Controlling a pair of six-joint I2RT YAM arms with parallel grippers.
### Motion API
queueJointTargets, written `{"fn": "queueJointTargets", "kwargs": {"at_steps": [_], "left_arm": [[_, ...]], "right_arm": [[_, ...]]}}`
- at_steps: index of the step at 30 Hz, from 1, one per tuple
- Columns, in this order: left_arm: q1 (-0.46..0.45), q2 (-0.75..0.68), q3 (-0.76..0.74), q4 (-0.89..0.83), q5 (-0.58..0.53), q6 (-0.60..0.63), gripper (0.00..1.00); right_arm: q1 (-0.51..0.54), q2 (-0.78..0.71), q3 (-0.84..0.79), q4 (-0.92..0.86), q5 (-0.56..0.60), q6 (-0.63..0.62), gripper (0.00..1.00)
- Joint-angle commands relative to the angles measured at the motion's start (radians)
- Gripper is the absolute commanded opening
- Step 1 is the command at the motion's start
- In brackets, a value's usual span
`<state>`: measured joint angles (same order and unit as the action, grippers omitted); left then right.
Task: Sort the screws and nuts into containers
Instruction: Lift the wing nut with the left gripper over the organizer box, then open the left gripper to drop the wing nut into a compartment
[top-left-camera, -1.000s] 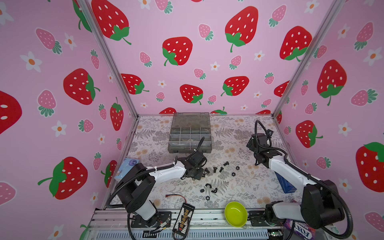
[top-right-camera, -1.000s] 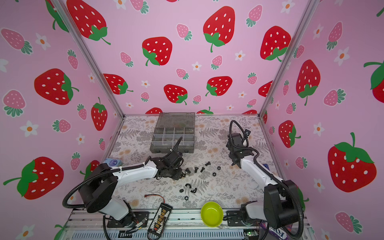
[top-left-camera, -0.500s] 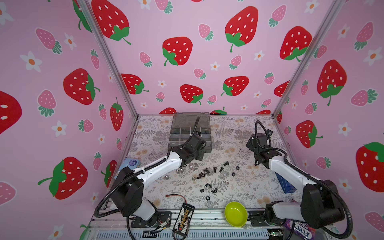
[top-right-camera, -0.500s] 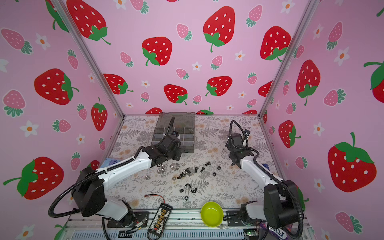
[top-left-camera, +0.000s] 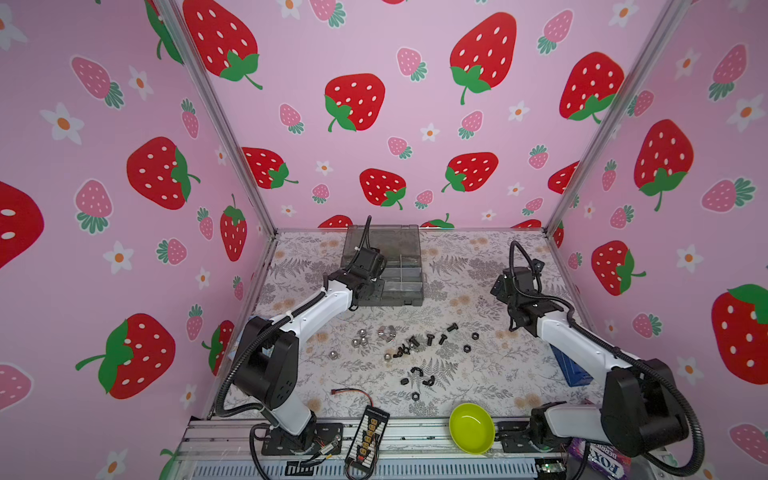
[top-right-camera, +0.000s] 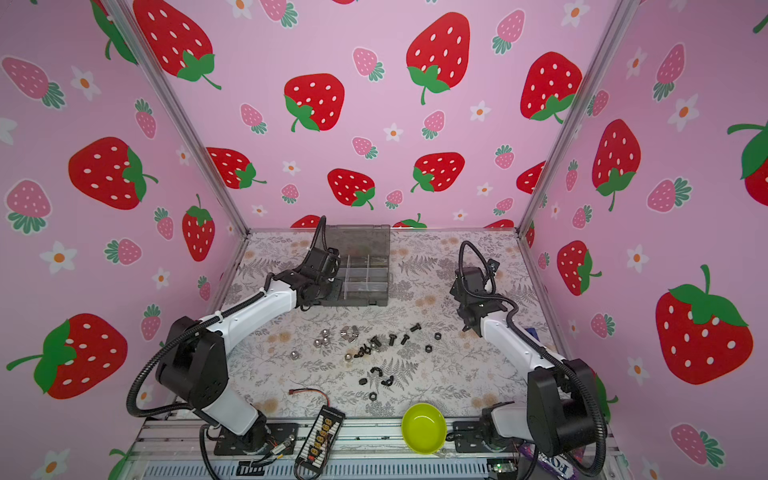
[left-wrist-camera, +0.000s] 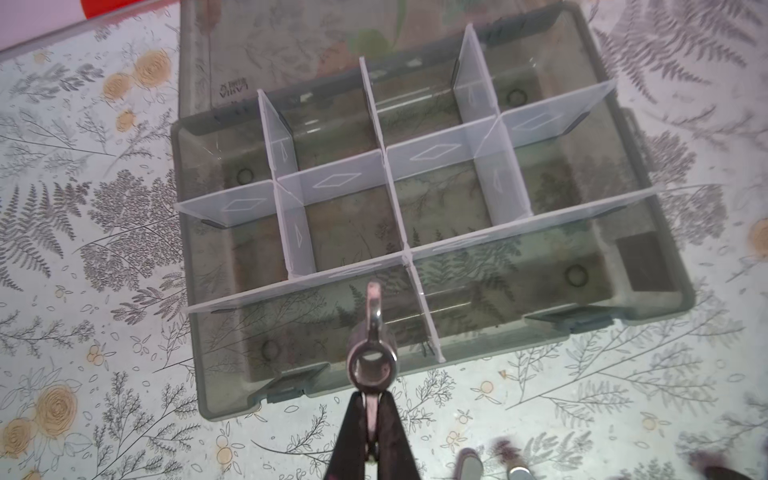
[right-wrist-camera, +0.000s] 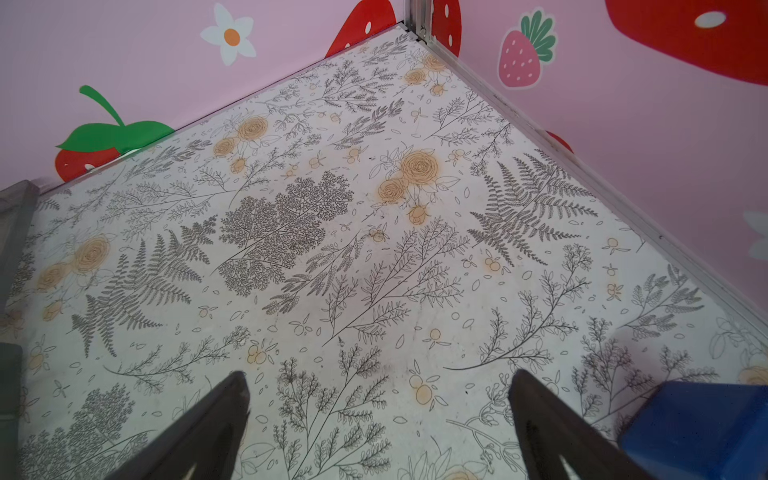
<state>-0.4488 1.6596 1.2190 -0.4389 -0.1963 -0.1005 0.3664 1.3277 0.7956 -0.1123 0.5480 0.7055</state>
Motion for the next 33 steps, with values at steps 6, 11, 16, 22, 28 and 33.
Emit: {"fn": "queueJointTargets", "kwargs": {"at_steps": [6, 11, 16, 22, 28, 33], "left_arm": [[0.077, 0.062, 0.006, 0.02, 0.119, 0.232, 0.0], [0.126, 0.086, 0.005, 0.035, 0.198, 0.302, 0.0], [0.141, 0.11, 0.008, 0.05, 0.219, 0.336, 0.0], [0.145, 0.138, 0.008, 0.046, 0.244, 0.396, 0.0], [0.153, 0.181, 0.051, 0.031, 0.243, 0.421, 0.0], [0.154, 0.22, 0.092, 0.009, 0.249, 0.415, 0.03]], "right_arm": [[0.006, -0.001, 0.004, 0.006, -0.008, 0.01, 1.0], [0.005, 0.004, 0.012, 0.002, -0.006, 0.014, 1.0], [0.005, 0.011, 0.013, 0.006, -0.015, 0.019, 1.0], [0.005, 0.013, 0.014, 0.007, -0.024, 0.022, 1.0], [0.006, 0.005, 0.006, 0.005, -0.028, 0.029, 1.0], [0.006, -0.003, -0.005, 0.005, -0.034, 0.034, 1.0]]}}
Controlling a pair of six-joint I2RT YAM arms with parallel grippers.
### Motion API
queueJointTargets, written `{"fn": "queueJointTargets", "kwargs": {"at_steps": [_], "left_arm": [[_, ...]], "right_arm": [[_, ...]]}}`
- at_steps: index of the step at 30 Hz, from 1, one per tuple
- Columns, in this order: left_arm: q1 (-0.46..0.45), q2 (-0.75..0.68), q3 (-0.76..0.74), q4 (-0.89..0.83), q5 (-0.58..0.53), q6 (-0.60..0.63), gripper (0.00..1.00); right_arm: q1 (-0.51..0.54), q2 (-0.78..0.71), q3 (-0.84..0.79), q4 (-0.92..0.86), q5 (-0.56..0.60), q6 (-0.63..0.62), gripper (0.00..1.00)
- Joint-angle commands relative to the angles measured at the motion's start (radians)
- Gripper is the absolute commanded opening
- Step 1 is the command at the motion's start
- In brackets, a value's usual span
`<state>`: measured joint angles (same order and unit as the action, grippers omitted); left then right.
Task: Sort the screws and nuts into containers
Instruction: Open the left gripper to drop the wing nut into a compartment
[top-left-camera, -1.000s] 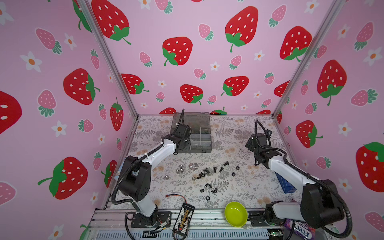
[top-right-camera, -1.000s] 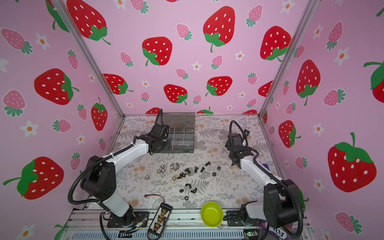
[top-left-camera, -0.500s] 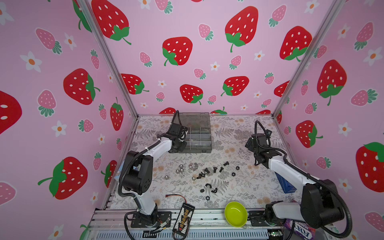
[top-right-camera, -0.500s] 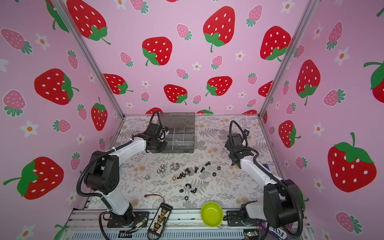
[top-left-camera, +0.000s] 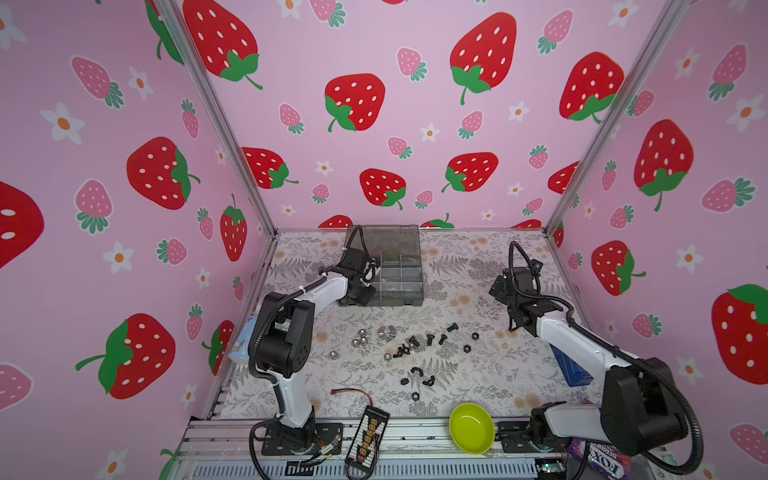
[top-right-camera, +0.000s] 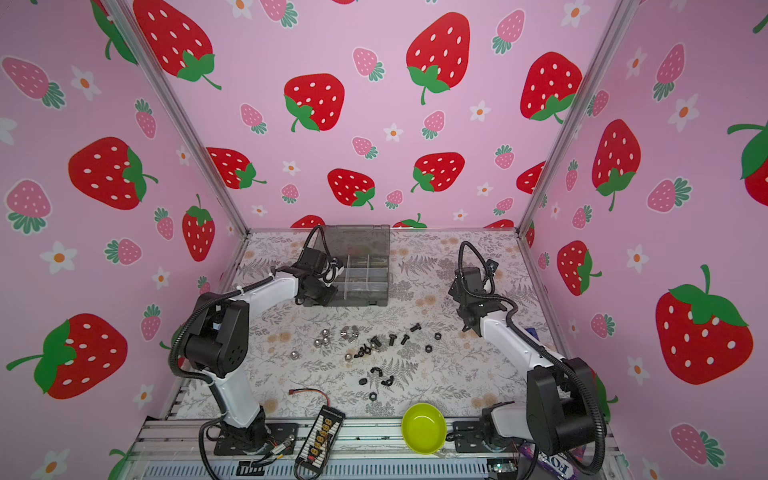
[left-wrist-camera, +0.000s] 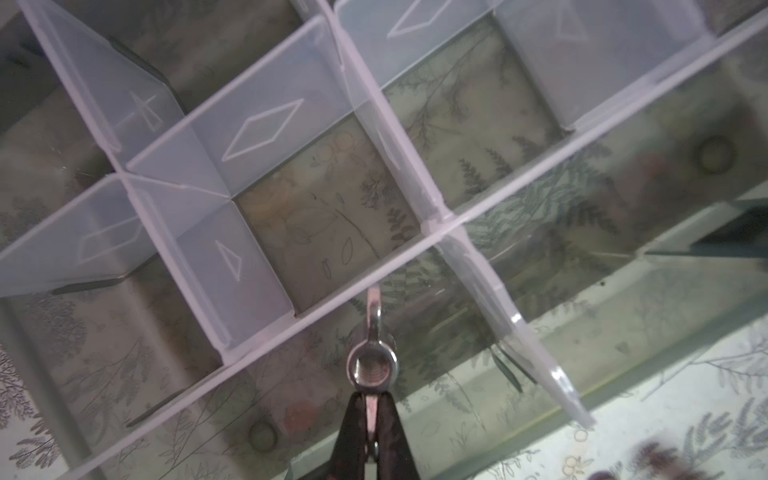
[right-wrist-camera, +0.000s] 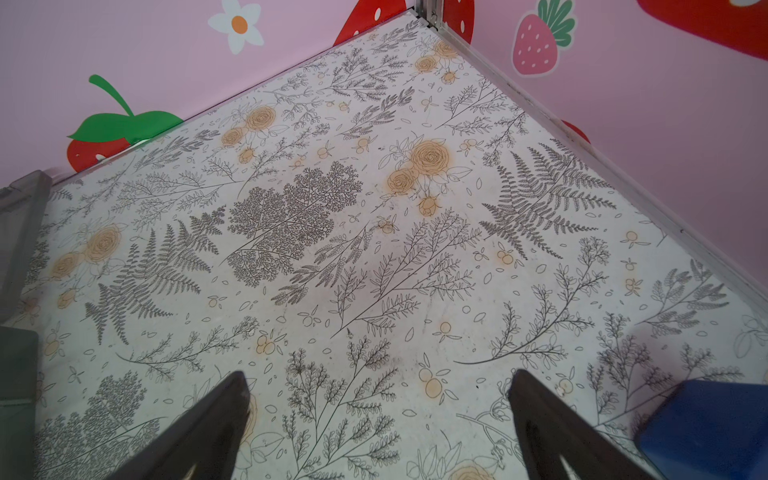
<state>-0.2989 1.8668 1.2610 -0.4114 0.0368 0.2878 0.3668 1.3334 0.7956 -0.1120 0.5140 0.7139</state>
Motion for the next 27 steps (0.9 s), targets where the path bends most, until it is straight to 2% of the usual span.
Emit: {"fn": "queueJointTargets", "kwargs": {"at_steps": [1, 2, 4, 12, 17, 21, 27], "left_arm": [[0.003, 0.018, 0.054, -0.018, 0.013, 0.024, 0.04], [0.004, 0.021, 0.056, -0.019, 0.01, 0.021, 0.12], [0.004, 0.022, 0.063, -0.028, 0.01, 0.014, 0.19], [-0.002, -0.049, 0.055, -0.052, -0.015, -0.067, 0.25], [-0.022, -0.152, 0.014, -0.055, -0.029, -0.14, 0.35], [-0.071, -0.223, -0.009, -0.099, -0.135, -0.27, 0.36], [-0.212, -0.311, -0.124, -0.096, -0.144, -0.445, 0.45]], "right_arm": [[0.006, -0.01, -0.006, 0.005, -0.001, 0.024, 1.0], [0.006, -0.011, -0.006, 0.003, 0.0, 0.023, 1.0], [0.006, -0.014, -0.006, -0.001, 0.001, 0.019, 1.0], [0.006, -0.028, -0.013, 0.009, 0.004, 0.019, 1.0], [0.006, -0.026, -0.013, 0.013, 0.001, 0.018, 1.0], [0.007, -0.023, -0.013, 0.016, -0.001, 0.018, 1.0], [0.008, -0.017, -0.013, 0.021, -0.002, 0.016, 1.0]]}}
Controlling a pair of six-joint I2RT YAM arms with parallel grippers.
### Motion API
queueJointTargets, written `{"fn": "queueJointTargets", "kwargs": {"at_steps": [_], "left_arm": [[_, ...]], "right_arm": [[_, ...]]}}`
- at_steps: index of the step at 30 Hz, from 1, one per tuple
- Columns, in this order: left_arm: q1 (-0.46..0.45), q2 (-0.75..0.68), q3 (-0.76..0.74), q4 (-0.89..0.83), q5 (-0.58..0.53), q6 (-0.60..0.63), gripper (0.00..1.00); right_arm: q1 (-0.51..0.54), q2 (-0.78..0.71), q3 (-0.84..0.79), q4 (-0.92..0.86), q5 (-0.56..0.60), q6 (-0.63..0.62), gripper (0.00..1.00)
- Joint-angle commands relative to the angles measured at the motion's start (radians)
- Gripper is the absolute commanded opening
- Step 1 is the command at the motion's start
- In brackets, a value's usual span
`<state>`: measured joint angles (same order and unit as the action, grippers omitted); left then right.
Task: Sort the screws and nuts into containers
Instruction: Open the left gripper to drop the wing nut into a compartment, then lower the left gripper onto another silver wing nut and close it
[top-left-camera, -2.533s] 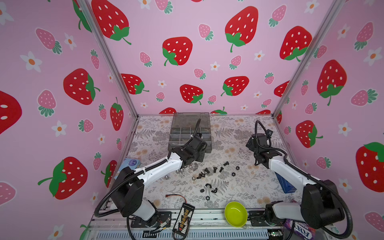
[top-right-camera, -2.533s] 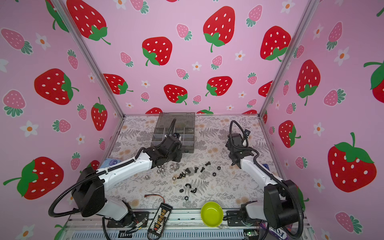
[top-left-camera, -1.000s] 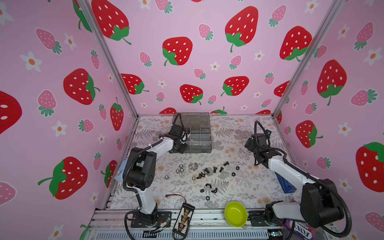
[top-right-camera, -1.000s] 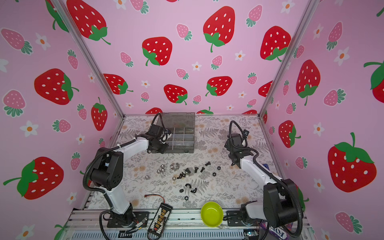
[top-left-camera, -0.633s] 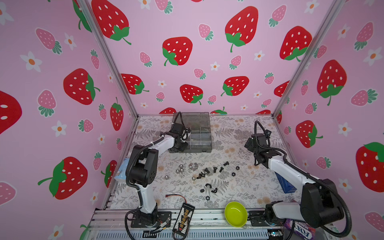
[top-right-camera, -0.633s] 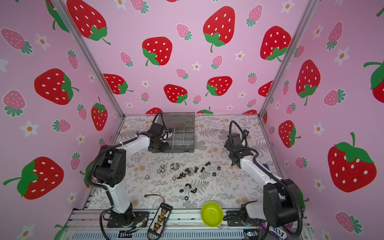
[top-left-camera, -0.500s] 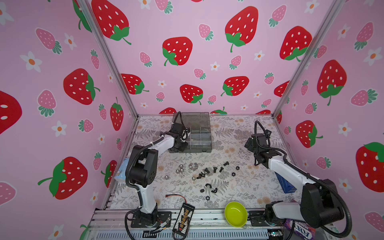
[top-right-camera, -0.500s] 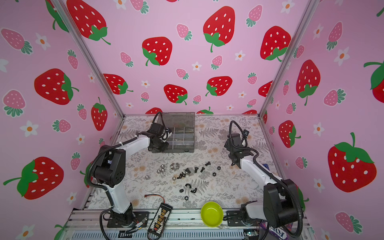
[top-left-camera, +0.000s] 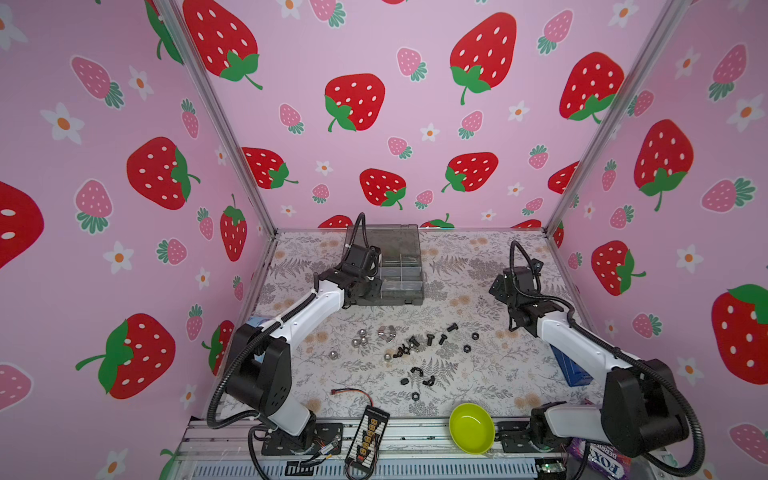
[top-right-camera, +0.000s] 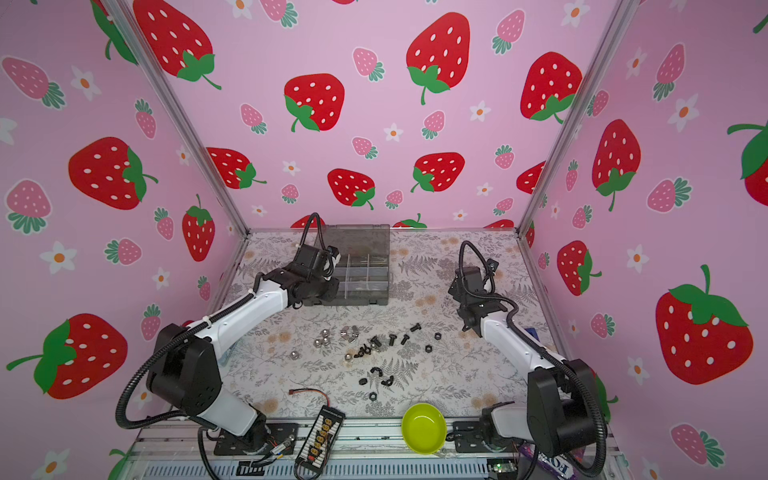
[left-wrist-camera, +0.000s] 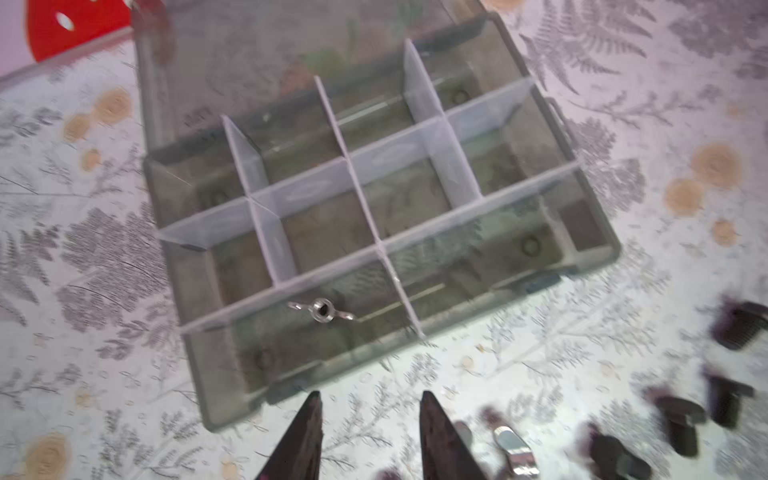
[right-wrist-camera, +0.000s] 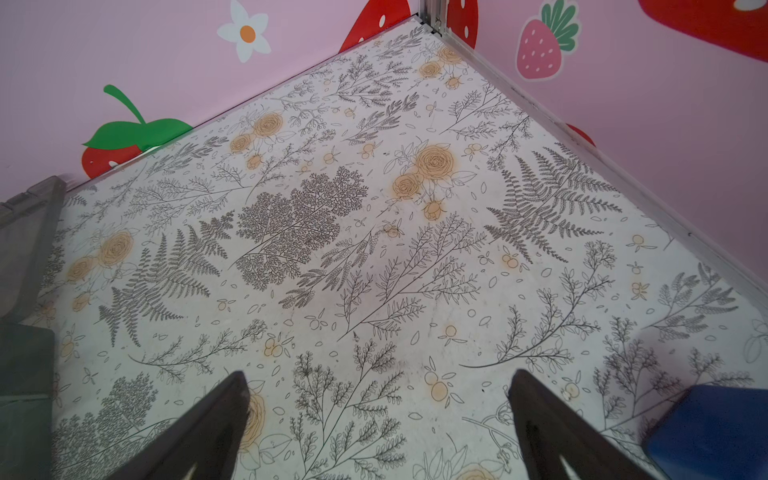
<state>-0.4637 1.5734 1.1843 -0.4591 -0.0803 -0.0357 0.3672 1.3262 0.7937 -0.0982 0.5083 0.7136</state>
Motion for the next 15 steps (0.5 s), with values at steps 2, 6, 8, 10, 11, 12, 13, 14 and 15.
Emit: {"fn": "queueJointTargets", "kwargs": {"at_steps": [2, 6, 8, 10, 11, 12, 13, 14, 15], "left_arm": [[-0.087, -0.027, -0.079, -0.057, -0.042, -0.188, 0.47], [-0.141, -0.021, -0.123, -0.093, -0.045, -0.346, 0.49], [-0.161, -0.014, -0.148, -0.092, -0.047, -0.415, 0.51], [-0.179, -0.007, -0.165, -0.086, -0.053, -0.468, 0.52], [-0.186, 0.001, -0.167, -0.088, -0.056, -0.483, 0.52], [-0.192, 0.01, -0.168, -0.092, -0.058, -0.496, 0.52], [-0.197, 0.02, -0.167, -0.096, -0.058, -0.504, 0.52], [-0.201, 0.03, -0.166, -0.098, -0.054, -0.508, 0.52], [-0.206, 0.039, -0.163, -0.102, -0.056, -0.513, 0.51]], "right_arm": [[0.007, -0.005, -0.01, 0.009, 0.002, 0.015, 1.0], [0.007, -0.002, -0.01, 0.008, 0.0, 0.013, 1.0], [0.007, -0.002, -0.012, 0.009, 0.0, 0.014, 1.0], [0.007, -0.004, -0.017, 0.008, 0.0, 0.018, 1.0], [0.007, -0.007, -0.019, 0.01, 0.0, 0.018, 1.0], [0.007, -0.008, -0.02, 0.008, 0.0, 0.018, 1.0], [0.007, -0.009, -0.022, 0.009, 0.0, 0.018, 1.0], [0.007, -0.011, -0.022, 0.007, 0.001, 0.017, 1.0], [0.007, -0.013, -0.022, 0.006, 0.004, 0.015, 1.0]]}}
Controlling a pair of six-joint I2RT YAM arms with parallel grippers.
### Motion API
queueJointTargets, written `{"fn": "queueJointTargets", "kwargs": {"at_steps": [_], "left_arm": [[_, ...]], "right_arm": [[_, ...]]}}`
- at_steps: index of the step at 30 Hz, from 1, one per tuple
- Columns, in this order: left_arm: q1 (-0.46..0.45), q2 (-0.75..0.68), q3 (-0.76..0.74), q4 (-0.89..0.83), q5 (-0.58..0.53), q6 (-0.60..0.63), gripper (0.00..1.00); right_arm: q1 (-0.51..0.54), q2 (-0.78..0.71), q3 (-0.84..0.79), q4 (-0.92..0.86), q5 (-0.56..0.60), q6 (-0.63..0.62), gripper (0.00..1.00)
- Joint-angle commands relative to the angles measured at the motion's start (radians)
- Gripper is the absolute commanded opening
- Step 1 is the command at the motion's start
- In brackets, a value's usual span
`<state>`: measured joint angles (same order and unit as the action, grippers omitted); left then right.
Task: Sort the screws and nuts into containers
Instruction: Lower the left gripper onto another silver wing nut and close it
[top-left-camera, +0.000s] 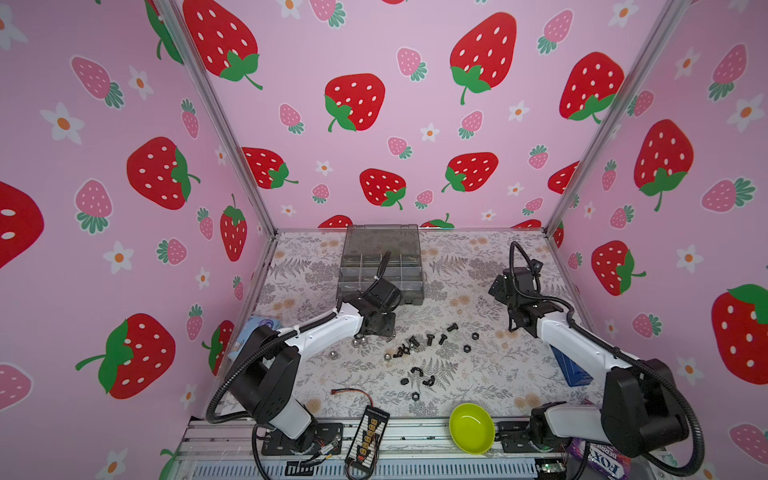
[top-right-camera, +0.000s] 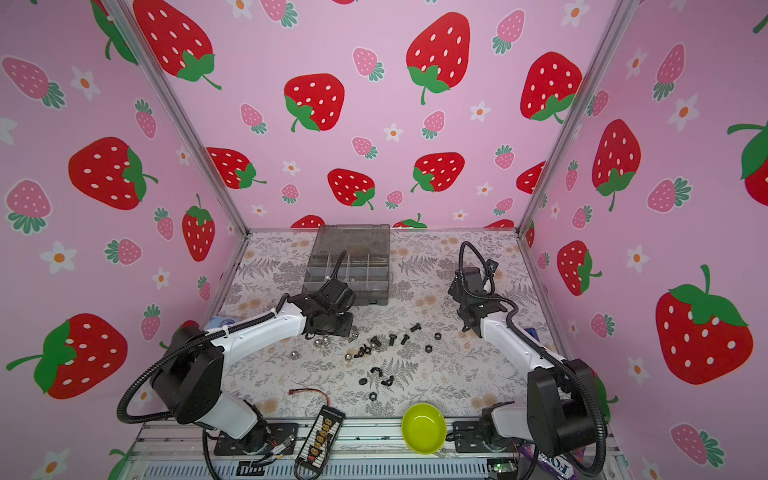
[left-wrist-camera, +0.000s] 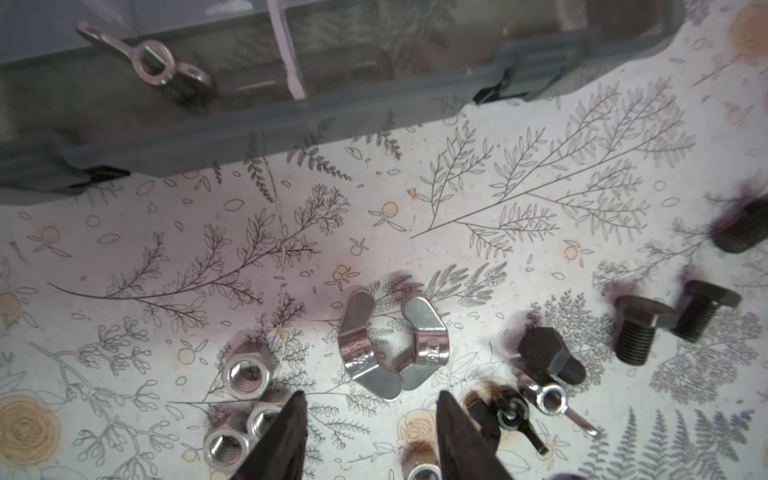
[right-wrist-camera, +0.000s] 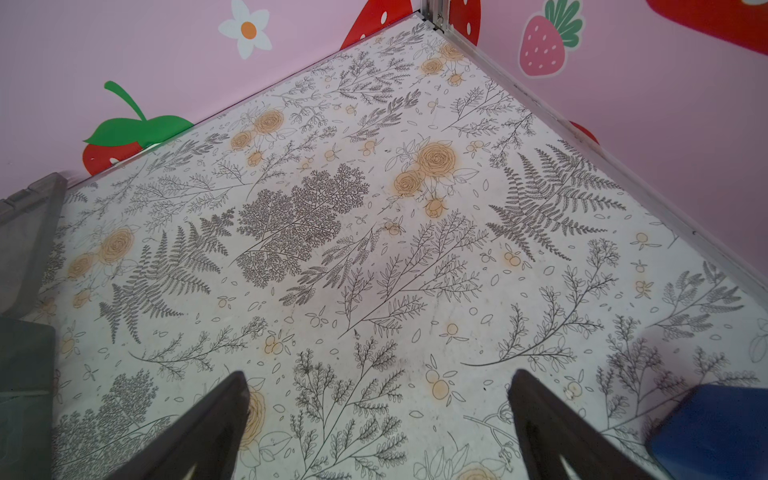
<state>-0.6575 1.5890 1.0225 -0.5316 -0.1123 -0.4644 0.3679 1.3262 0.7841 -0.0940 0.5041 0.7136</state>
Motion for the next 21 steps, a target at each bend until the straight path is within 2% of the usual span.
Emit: {"fn": "queueJointTargets", "kwargs": {"at_steps": [1, 21], "left_arm": [[-0.016, 0.032, 0.001, -0.032, -0.024, -0.086, 0.5], [-0.018, 0.169, 0.018, -0.006, -0.056, -0.088, 0.41]], "right_arm": [[0.006, -0.014, -0.013, 0.001, 0.011, 0.013, 1.0], [0.006, -0.012, -0.012, -0.018, 0.032, 0.008, 1.0]]}}
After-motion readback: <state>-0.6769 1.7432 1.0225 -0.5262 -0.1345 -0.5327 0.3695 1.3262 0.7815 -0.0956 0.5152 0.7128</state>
